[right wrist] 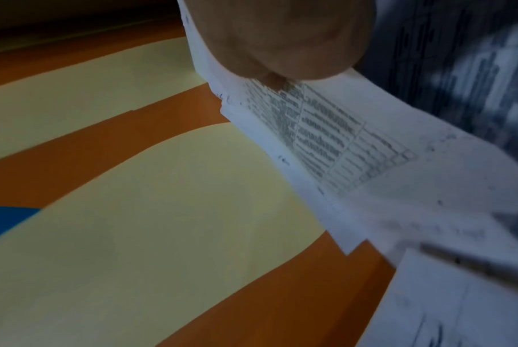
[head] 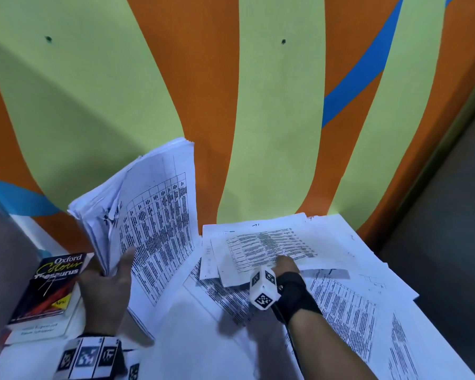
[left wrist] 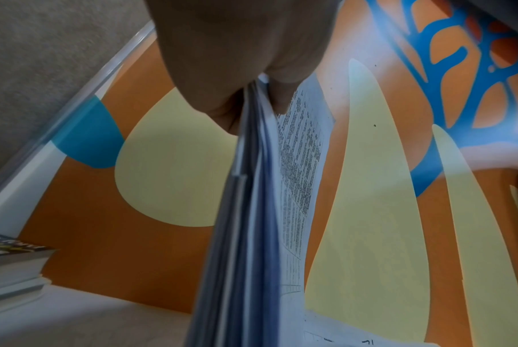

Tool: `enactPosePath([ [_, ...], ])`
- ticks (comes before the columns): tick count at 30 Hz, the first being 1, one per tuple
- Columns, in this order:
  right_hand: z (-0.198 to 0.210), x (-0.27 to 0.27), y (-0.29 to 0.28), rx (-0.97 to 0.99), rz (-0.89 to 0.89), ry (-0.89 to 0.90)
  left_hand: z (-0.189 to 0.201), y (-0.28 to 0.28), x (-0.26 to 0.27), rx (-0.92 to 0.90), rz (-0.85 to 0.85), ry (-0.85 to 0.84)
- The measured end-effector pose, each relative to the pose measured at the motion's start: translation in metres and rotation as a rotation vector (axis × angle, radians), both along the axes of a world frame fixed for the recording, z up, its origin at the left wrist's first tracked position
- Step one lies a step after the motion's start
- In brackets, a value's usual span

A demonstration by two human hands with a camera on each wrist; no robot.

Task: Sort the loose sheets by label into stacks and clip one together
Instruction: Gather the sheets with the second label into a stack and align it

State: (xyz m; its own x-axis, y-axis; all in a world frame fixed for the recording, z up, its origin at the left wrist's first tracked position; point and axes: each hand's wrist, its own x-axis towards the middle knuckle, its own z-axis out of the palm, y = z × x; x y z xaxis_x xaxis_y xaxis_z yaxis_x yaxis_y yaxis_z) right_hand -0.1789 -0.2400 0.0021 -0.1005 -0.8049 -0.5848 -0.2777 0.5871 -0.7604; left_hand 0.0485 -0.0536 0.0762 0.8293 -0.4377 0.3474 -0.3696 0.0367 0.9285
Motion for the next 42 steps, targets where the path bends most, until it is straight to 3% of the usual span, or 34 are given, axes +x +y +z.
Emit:
enactPosePath([
  [3, -0.006, -0.010, -0.001, -0.021, -0.304, -0.236, 0.001, 0.001, 0.004, 0.030, -0.028, 0.026],
  [5, -0.001, -0.017, 0.002, -0.039, -0.461, -0.213, 0.000, 0.001, 0.006, 0.051, -0.024, 0.022],
  [8, 0.024, -0.024, 0.008, -0.295, -0.552, -0.101, -0.007, 0.000, 0.014, 0.054, -0.009, 0.073],
  [12, 0.063, -0.031, 0.018, -0.696, -0.295, -0.106, -0.011, -0.006, 0.021, 0.016, 0.021, 0.195],
  [15, 0.112, -0.029, 0.032, -0.862, -0.056, -0.207, -0.010, -0.015, 0.019, 0.004, 0.031, 0.247],
  [18, 0.165, -0.027, 0.039, -0.905, 0.096, -0.523, -0.015, -0.025, 0.019, -0.001, 0.000, 0.281],
  [20, 0.188, -0.031, 0.038, -0.831, 0.130, -0.771, -0.015, -0.030, 0.015, 0.003, -0.022, 0.287],
  [23, 0.195, -0.041, 0.028, -0.694, 0.166, -0.903, -0.021, -0.035, 0.014, 0.012, -0.072, 0.282],
  [28, 0.147, -0.053, -0.007, -0.477, 0.210, -0.758, -0.045, -0.038, 0.020, 0.104, -0.228, 0.354],
  [32, 0.093, -0.048, -0.015, -0.478, 0.407, -0.436, -0.043, -0.037, 0.001, 0.141, -0.330, 0.432],
  [37, 0.046, -0.038, -0.011, -0.455, 0.494, -0.304, -0.052, -0.036, -0.013, 0.237, -0.515, 0.606],
  [42, 0.022, -0.035, -0.016, -0.401, 0.564, -0.085, -0.053, -0.034, -0.021, 0.262, -0.617, 0.600],
])
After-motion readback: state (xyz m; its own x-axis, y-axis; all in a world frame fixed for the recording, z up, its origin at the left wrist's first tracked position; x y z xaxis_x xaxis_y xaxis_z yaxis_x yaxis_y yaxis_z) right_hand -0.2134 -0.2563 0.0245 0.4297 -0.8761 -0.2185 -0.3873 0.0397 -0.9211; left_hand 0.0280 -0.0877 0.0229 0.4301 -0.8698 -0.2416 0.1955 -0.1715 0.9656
